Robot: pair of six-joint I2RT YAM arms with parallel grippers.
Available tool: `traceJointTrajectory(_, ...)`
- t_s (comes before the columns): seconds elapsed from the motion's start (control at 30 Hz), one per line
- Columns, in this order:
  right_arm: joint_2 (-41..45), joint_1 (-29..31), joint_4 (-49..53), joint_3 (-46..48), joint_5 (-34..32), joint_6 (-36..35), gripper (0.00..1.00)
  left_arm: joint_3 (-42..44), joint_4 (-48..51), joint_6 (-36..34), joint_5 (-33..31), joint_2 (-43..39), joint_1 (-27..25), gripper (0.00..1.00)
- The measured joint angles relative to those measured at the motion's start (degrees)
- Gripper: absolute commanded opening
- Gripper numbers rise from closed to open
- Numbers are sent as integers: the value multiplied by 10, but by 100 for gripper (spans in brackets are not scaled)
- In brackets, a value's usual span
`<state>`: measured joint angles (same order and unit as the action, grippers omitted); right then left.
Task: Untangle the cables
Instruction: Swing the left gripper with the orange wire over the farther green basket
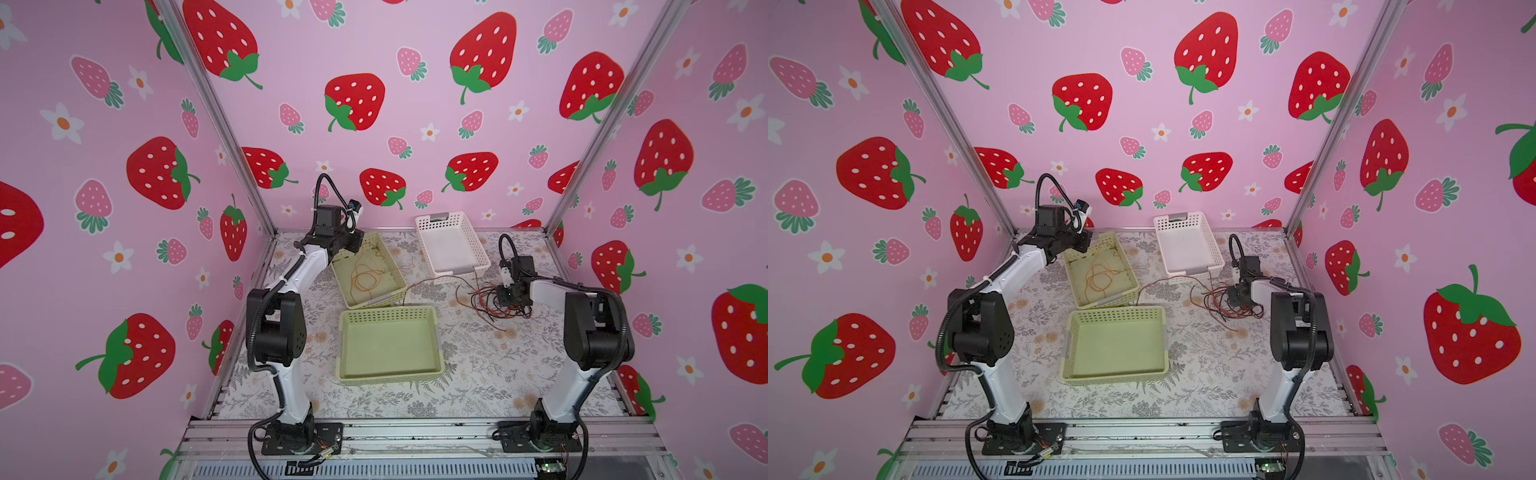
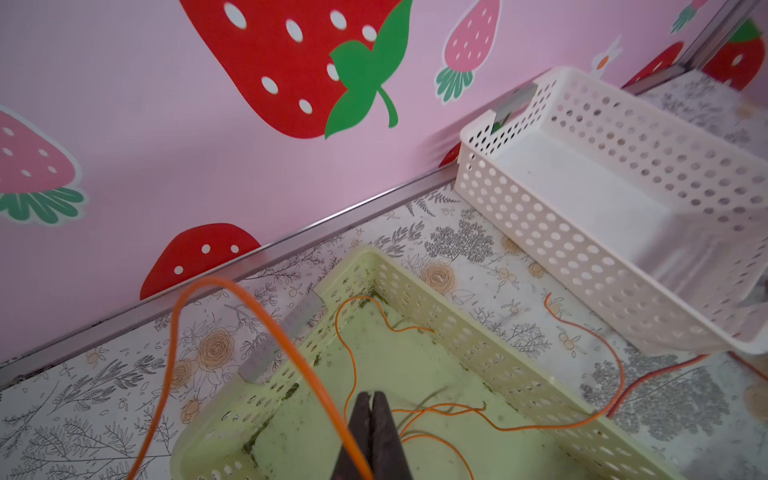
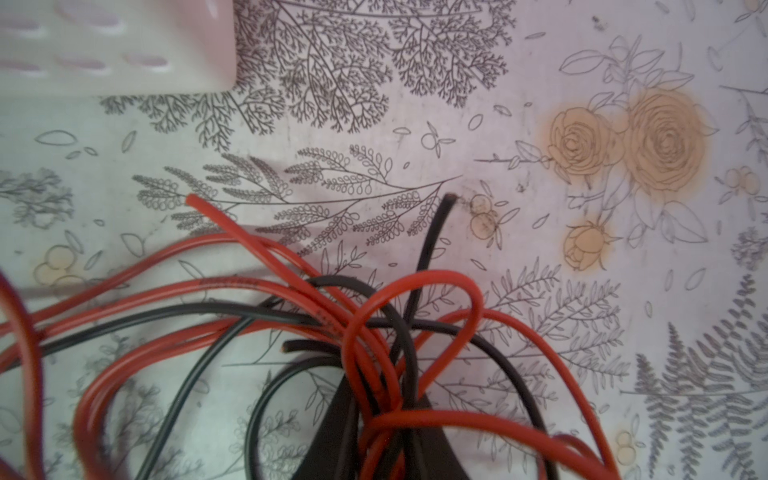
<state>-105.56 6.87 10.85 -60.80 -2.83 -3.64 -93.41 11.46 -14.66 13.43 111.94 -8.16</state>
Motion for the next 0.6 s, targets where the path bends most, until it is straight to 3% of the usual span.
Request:
traceJointTrajectory(0.2,0,0,0,0,2,1,22,-18,25,-2,-12,57,-4,61)
traceJointTrajectory(0.33,0,0,0,0,5,4,23,-16,27,9,-24,62,-4,87)
traceJointTrajectory(0.43,0,0,0,0,5,5,23,-3,16,14,-37,40,-3,89)
traceJointTrajectory(0.6,0,0,0,0,9,6,23,21,6,-10,-17,-17,-10,73)
